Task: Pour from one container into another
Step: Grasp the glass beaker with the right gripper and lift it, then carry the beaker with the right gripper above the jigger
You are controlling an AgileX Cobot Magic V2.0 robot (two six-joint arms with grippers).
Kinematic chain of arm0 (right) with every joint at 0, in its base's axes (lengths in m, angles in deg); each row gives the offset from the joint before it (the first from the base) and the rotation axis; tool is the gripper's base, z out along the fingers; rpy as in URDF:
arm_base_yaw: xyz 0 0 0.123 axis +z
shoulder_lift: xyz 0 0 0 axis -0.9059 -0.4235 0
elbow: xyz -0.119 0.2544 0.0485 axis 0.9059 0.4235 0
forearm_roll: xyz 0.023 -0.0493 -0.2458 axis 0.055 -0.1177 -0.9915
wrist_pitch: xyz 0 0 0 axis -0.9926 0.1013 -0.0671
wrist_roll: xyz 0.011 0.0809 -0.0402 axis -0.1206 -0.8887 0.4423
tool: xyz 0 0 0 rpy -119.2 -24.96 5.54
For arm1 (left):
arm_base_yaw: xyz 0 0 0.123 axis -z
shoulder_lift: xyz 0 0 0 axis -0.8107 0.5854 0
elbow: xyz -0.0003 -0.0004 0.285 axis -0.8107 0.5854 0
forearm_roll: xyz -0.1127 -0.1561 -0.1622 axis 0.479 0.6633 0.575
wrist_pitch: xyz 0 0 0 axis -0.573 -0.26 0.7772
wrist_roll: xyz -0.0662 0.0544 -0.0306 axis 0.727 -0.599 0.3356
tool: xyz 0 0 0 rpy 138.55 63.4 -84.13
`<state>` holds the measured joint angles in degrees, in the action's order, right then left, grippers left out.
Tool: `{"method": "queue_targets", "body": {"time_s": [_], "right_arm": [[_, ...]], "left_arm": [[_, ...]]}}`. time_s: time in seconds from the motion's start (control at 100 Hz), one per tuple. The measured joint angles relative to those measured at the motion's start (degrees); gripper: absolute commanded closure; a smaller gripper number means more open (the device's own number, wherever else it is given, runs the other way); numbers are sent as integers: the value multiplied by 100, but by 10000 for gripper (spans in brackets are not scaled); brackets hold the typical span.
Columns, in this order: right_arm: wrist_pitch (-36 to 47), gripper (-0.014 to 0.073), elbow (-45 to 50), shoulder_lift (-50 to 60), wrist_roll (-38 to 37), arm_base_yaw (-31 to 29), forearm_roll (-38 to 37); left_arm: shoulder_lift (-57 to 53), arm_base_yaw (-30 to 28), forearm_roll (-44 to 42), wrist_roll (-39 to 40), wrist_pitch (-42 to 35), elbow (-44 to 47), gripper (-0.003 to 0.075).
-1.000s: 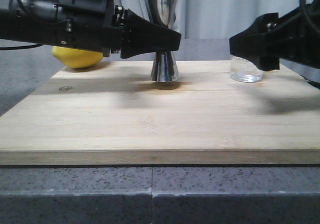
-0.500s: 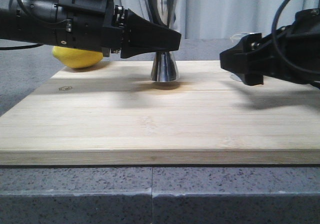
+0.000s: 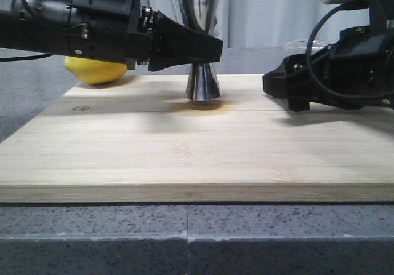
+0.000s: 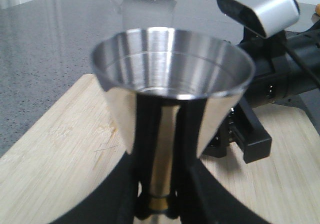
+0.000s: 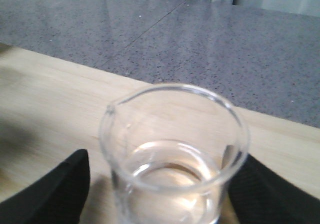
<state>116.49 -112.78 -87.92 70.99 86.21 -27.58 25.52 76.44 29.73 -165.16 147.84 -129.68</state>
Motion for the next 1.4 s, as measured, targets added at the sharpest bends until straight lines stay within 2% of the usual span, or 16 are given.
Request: {"method": "queue_targets", "body": {"time_s": [0.32,0.59,0.78,0.97,1.4], "right_arm": [[24,81,-109,-61,0,-60,-47],[24,288,-109,-61,-22,-60,-98],[24,326,-109,-61,-22,-60,-126],[6,326,-109,-46,-22,-71,-237],[-2057,326,-870,988,-218,-71,-1193]], "left_arm": [[0,0,0,0,0,0,627],[0,0,0,0,0,0,627],[0,0,0,0,0,0,627],[0,0,0,0,0,0,627],[0,0,0,0,0,0,627]]}}
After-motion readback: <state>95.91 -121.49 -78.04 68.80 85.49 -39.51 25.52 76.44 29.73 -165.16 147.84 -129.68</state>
